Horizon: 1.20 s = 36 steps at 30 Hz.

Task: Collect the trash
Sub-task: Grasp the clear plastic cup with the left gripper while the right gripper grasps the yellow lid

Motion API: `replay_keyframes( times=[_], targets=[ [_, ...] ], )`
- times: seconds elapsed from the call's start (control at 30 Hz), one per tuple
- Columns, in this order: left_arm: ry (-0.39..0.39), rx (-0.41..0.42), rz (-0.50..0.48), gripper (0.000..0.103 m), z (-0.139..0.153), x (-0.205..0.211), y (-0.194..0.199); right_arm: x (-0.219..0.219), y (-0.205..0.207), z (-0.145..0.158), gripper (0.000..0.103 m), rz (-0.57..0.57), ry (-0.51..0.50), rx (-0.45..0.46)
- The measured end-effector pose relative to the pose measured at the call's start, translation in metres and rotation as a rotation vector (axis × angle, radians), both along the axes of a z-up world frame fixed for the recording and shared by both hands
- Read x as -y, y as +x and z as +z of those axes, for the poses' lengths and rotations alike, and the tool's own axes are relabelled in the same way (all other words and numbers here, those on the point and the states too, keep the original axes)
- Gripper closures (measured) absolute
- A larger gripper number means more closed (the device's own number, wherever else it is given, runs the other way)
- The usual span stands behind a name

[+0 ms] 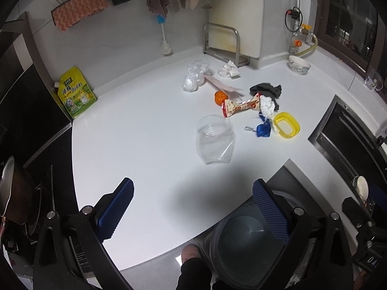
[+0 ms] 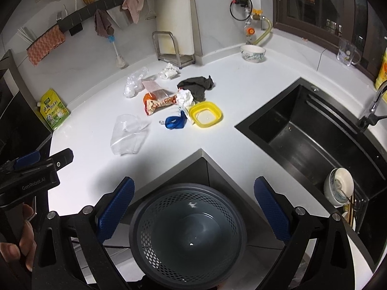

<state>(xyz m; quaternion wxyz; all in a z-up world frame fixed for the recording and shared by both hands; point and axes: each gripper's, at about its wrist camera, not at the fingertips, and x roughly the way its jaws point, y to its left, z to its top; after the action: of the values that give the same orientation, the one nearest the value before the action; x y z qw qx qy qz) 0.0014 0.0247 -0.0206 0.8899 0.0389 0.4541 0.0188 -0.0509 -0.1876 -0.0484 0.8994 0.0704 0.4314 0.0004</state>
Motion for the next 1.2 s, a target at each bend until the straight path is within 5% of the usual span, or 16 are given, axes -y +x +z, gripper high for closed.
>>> replay_keyframes(
  times=[0.37,0.77,1.2],
  targets=[
    [-0.050,-0.009,0.037,0.006,-0.055,0.004,0.035,0.035,0.053,-0.048,0.008,0.032,-0.021,-0.028],
    [-0.058,0.011,0.056,0.006,-0.105,0.025,0.085,0.057,0.170,-0.095,0.008,0.207,-0.054,-0.001],
    [-0.085,0.013,0.025,0.006,-0.126,0.042,0.113,0.048,0.222,-0.124,0.008,0.368,-0.079,-0.011]
  ],
)
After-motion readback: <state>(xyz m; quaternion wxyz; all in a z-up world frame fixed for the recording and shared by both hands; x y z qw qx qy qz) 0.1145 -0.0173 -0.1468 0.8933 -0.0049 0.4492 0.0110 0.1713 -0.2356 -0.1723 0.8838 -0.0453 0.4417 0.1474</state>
